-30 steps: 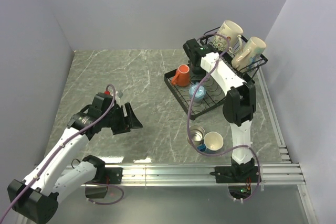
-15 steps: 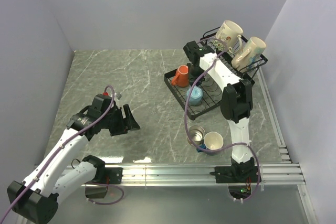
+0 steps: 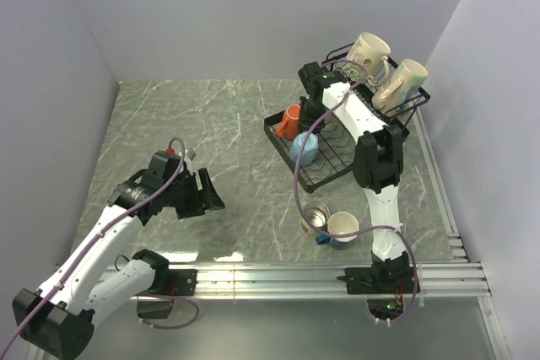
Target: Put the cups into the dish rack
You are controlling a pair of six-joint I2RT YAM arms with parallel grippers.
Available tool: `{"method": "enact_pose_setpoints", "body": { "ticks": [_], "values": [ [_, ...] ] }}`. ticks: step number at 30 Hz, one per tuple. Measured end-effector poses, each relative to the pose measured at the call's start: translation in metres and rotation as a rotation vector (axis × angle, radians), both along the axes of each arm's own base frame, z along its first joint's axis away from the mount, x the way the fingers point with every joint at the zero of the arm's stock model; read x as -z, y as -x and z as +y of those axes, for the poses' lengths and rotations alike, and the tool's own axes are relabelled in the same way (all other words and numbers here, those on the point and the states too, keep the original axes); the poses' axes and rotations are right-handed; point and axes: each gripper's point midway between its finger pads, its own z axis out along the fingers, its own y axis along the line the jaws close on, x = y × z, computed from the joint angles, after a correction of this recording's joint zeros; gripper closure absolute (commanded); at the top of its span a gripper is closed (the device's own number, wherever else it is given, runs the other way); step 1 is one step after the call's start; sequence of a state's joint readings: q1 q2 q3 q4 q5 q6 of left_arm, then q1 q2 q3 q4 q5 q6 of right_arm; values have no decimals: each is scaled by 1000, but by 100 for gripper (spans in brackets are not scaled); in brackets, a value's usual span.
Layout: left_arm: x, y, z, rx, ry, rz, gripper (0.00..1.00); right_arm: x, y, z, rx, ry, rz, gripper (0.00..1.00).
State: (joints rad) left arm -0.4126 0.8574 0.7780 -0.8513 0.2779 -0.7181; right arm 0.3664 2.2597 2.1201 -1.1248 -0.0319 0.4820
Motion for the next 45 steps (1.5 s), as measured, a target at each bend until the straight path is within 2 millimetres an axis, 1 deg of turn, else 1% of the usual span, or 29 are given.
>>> {"method": "enact_pose_setpoints", "body": {
  "ticks": [1, 4, 13, 17, 18, 20, 22, 25, 27, 30, 33, 36, 38, 41, 44, 45],
  "values": [
    [0, 0, 0, 0, -1, 1, 27, 1, -1, 1, -2, -4, -4, 44],
    [1, 0, 0, 0, -1, 3, 27, 3, -4, 3, 8, -11, -14, 40],
    [-1, -3, -3, 5, 11, -5, 27, 1, -3, 2, 20, 0, -21, 38],
    [0, -4, -5, 9, 18, -4, 28, -8, -1, -3, 35, 15, -37, 37],
    [0, -3, -5, 10, 20, -1, 28, -13, -1, -5, 39, 18, -45, 35],
    [0, -4, -6, 12, 24, -1, 28, -25, 2, -6, 42, 12, -60, 34],
    [0, -5, -8, 16, 29, 0, 28, -36, 9, -3, 32, 6, -63, 34],
    [2, -5, -9, 22, 31, 11, 28, -50, 15, -1, 25, -5, -82, 33],
    [5, -6, -10, 23, 23, 24, 29, -64, 15, -3, 31, -10, -114, 33],
    [11, -9, -11, 26, 8, 54, 29, -90, 19, -9, 47, -21, -177, 32],
    [11, -17, -13, 38, -6, 65, 30, -119, 32, -13, 51, -41, -232, 32],
    [3, -28, -18, 51, -8, 56, 31, -141, 48, -16, 47, -59, -276, 32],
    [-6, -38, -24, 66, -5, 40, 28, -155, 62, -18, 39, -71, -302, 32],
    [-22, -48, -43, 121, 4, 4, 27, -171, 84, -26, 36, -72, -339, 32],
    [-36, -52, -78, 229, -1, -22, 28, -183, 108, -41, 45, -64, -377, 32],
    [-39, -46, -94, 286, -4, -27, 28, -188, 117, -47, 52, -61, -395, 32]
  ]
}}
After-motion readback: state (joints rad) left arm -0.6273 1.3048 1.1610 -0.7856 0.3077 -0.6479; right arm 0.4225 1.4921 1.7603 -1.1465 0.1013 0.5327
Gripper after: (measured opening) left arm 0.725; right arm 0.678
